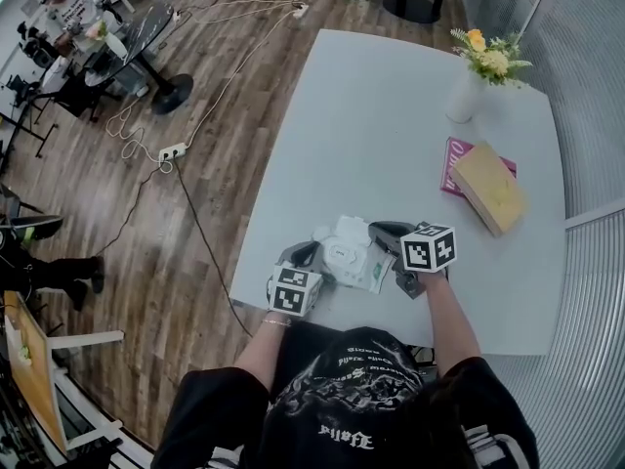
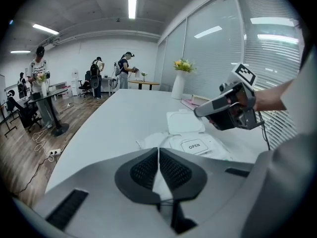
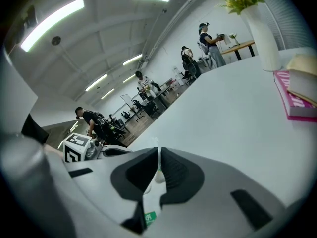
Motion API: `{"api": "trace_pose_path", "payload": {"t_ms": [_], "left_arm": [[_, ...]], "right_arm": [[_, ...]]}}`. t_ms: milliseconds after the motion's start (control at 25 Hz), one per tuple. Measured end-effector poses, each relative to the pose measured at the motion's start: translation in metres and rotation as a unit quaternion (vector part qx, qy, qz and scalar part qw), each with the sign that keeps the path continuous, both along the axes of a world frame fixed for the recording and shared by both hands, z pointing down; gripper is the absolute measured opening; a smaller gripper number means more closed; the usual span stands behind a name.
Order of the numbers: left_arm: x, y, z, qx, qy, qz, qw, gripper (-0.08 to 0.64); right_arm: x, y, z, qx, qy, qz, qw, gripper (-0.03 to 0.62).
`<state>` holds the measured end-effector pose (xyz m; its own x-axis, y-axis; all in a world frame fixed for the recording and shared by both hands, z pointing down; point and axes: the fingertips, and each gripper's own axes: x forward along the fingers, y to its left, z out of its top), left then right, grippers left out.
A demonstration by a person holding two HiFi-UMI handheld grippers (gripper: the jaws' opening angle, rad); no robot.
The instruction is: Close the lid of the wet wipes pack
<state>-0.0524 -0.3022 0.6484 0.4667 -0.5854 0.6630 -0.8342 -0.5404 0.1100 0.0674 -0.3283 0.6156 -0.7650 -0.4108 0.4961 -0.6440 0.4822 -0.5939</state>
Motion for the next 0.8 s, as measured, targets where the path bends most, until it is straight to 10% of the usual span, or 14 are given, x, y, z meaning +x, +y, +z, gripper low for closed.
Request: {"api": "trace_pose_path", "payload": {"t_ms": [800], "left_arm": [[-0.009,0.002,-0.051,0.083,0.052,-0.069,0.9928,0.012]], "right_arm": [[-0.028,0.049,-0.031,0.139,0.096,-0.109,0.980,0.032]]}}
